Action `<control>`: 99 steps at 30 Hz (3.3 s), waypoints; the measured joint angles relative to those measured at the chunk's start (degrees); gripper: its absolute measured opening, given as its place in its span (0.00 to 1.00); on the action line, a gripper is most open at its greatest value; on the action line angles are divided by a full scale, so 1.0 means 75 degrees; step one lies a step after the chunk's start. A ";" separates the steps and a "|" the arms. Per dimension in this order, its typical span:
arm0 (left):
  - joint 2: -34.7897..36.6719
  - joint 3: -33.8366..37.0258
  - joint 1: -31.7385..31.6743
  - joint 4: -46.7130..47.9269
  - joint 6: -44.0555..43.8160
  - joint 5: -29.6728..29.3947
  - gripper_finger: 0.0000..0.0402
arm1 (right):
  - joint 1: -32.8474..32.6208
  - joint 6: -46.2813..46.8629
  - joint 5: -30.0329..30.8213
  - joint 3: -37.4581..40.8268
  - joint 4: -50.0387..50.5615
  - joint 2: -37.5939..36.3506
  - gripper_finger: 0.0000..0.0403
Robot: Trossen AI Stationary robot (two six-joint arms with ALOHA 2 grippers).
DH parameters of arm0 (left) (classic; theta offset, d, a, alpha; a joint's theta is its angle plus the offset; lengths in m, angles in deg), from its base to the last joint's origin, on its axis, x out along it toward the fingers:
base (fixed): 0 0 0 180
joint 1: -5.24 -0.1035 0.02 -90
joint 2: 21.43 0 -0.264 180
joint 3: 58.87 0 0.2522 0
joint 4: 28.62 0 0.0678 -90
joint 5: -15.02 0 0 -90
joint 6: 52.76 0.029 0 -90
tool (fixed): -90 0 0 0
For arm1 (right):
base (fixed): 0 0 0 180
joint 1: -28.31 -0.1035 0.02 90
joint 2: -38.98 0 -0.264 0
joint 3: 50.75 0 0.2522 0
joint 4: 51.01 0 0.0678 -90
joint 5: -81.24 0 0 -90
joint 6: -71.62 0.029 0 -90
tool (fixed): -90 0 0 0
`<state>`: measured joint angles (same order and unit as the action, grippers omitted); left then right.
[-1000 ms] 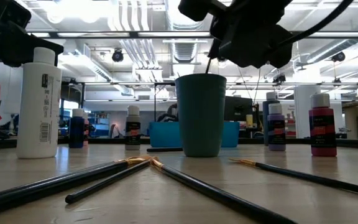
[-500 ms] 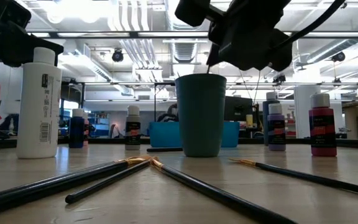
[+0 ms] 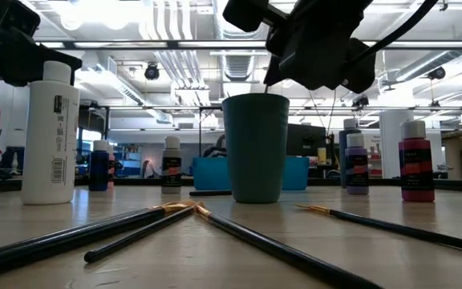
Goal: Pick & Place Paint Supplies
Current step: Put the yellow paint brush into the green cup
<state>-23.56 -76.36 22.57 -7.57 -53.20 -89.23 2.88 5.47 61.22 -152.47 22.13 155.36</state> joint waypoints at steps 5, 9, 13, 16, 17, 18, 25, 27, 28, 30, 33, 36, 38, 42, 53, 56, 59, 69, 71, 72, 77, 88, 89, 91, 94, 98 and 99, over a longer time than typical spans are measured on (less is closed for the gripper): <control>0.0000 -0.0001 0.0000 -0.0001 0.0001 0.0001 0.06 | -0.0006 0.0190 0.0003 0.0000 -0.0011 0.0000 0.02; 0.0000 -0.0003 0.0001 0.0000 0.0000 -0.0001 0.06 | -0.0012 0.0224 0.0003 -0.0003 -0.0032 0.0000 0.05; 0.0000 -0.0003 -0.0001 0.0000 0.0001 0.0001 0.06 | -0.0012 0.0418 0.0006 -0.0048 -0.0036 0.0000 0.11; 0.0000 0.0000 -0.0002 0.0000 0.0001 0.0000 0.06 | -0.0012 0.0475 0.0017 -0.0073 -0.0035 0.0000 0.17; 0.0000 0.0000 0.0001 0.0000 0.0003 0.0002 0.06 | -0.0012 0.0475 0.0061 -0.0076 -0.0035 0.0000 0.18; 0.0000 -0.0003 0.0001 0.0000 0.0000 -0.0001 0.06 | -0.0012 0.0469 0.0136 -0.0082 -0.0038 0.0000 0.20; 0.0000 0.0000 -0.0001 -0.0001 0.0001 -0.0001 0.06 | -0.0015 0.0839 0.1058 -0.0082 0.0013 -0.0278 0.29; 0.0000 0.0000 -0.0001 -0.0001 0.0001 0.0002 0.06 | -0.0039 0.0953 0.1070 -0.0082 0.0012 -0.0463 0.31; 0.0000 0.0000 0.0000 0.0000 0.0000 0.0000 0.06 | -0.0057 0.1038 0.1071 -0.0085 0.0002 -0.0557 0.32; 0.0000 0.0000 -0.0002 0.0000 0.0003 0.0001 0.06 | -0.0103 0.1422 0.1067 -0.0096 0.0000 -0.0779 0.34; 0.0000 0.0000 0.0001 0.0000 0.0003 0.0002 0.06 | -0.0142 0.2609 0.1022 -0.0268 -0.0034 -0.1135 0.35; 0.0000 0.0000 0.0001 0.0000 0.0000 0.0002 0.06 | -0.0143 0.4515 0.0697 -0.0675 -0.0056 -0.1473 0.36; 0.0000 -0.0002 0.0000 -0.0001 0.0000 0.0002 0.06 | -0.0132 0.5812 0.0040 -0.1002 -0.0071 -0.1699 0.35; 0.0000 -0.0002 -0.0001 0.0000 0.0002 -0.0001 0.06 | 0.0080 0.7559 -0.1988 -0.1626 -0.0096 -0.2207 0.31; 0.0000 -0.0003 0.0001 0.0000 0.0000 -0.0001 0.06 | 0.0756 0.8824 -0.7511 -0.1512 -0.0504 -0.3796 0.19; 0.0000 0.0000 -0.0002 0.0000 0.0000 -0.0001 0.06 | 0.0706 0.8832 -0.7552 -0.1231 -0.0887 -0.4117 0.16; -0.0003 0.0000 -0.0001 0.0000 0.0003 0.0002 0.06 | 0.0697 0.8839 -0.7551 -0.0932 -0.1440 -0.4418 0.12; -0.0003 -0.0001 -0.0002 0.0000 0.0003 0.0002 0.06 | 0.0691 0.9264 -0.7565 -0.0157 -0.1916 -0.5050 0.07; -0.0003 -0.0003 -0.0002 0.0000 0.0003 0.0001 0.06 | 0.0691 0.9212 -0.7563 -0.0047 -0.2094 -0.5055 0.07; -0.0003 -0.0002 0.0001 0.0000 0.0002 0.0002 0.06 | 0.0691 0.9174 -0.7563 0.0010 -0.2166 -0.5031 0.07; 0.0000 -0.0001 -0.0001 -0.0003 0.0001 0.0001 0.06 | 0.0691 0.9168 -0.7345 0.0092 -0.2169 -0.4649 0.10; -0.0003 -0.0002 0.0001 0.0000 0.0003 0.0002 0.06 | 0.0692 0.9182 -0.7640 -0.0314 -0.2833 -0.3377 0.18; -0.0003 -0.0002 0.0001 0.0000 0.0001 -0.0001 0.06 | 0.0697 0.9162 -0.7843 -0.0414 -0.2740 -0.3305 0.19; -0.0003 0.0000 0.0001 0.0000 0.0003 -0.0001 0.06 | 0.0697 0.9142 -0.8093 -0.0562 -0.2669 -0.3194 0.21; -0.0003 -0.0002 -0.0001 0.0000 0.0002 0.0002 0.06 | 0.0657 0.8983 -0.8151 -0.0761 -0.2490 -0.3031 0.22; -0.0001 0.0000 0.0000 -0.0001 0.0002 0.0001 0.06 | 0.0461 0.8365 -0.8326 -0.0868 -0.2015 -0.2910 0.23; 0.0000 -0.0001 0.0001 -0.0001 0.0003 0.0002 0.06 | 0.0368 0.8364 -0.8336 -0.0868 -0.1974 -0.2896 0.22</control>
<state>-23.56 -76.37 22.58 -7.58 -53.18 -89.22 5.65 68.20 -1.31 -158.99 7.32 133.63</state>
